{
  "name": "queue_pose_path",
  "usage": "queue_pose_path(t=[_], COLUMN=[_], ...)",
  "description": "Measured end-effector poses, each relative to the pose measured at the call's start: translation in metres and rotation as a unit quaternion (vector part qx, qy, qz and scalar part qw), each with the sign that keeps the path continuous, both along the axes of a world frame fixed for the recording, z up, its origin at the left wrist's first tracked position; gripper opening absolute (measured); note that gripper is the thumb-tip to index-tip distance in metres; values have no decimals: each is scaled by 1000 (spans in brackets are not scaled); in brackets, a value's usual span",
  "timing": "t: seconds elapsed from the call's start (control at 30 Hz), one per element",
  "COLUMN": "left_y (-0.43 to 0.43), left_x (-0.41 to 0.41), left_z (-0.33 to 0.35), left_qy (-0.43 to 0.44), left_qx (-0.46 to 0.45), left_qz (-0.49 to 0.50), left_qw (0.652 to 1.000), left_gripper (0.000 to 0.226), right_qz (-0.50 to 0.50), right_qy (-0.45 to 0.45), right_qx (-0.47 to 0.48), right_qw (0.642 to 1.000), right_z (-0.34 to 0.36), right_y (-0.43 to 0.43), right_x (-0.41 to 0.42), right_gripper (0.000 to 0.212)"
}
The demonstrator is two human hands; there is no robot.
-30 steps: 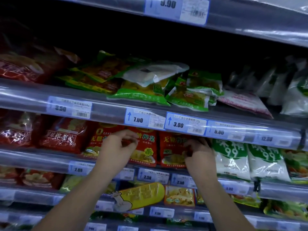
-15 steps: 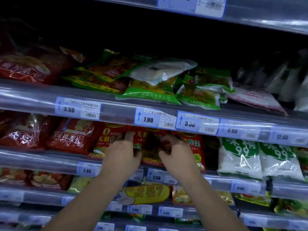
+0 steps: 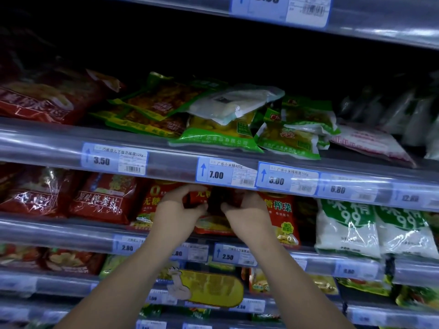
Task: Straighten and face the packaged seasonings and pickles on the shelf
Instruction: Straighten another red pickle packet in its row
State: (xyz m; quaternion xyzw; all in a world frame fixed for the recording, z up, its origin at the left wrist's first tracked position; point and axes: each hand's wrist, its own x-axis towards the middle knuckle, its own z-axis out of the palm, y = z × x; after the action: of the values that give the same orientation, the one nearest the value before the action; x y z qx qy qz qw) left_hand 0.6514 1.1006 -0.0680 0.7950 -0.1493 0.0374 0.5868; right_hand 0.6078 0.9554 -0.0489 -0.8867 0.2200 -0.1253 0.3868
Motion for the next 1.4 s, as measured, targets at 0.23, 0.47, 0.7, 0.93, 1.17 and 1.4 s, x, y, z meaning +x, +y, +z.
queue_pose_path(t=[0.23,0.47,0.7,0.93,1.17,1.4], left_y=[15,24,17,0,-5,-3], left_x=[-12,-37,-69,-93,-106,-113], left_z=[-4,-13,-13,-1,3,11], left_qy=[85,216,286,51,185,197], left_qx=[-195,-202,-249,-106,-241,-255], left_qz=[-71,-73,-166,-38,-73,-97], left_qw=[974,952,910,992,950,942], left_gripper=[51,51,38,7,23,25], right_qz=[17,132,180,218,237,245], right_qy=[-108,-70,-87,-59,-126,-129], right_qx=[184,359,460,376,340,346], right_qw=[977,921,865,898,902,896], right_z=[-4,-23,-36,-34,-27,-22], right_y=[-14,-30,-50,-58,-61,-62], right_x=[-14,-48,-81,-108,-128,-134], right_gripper=[37,34,27,38,24,22])
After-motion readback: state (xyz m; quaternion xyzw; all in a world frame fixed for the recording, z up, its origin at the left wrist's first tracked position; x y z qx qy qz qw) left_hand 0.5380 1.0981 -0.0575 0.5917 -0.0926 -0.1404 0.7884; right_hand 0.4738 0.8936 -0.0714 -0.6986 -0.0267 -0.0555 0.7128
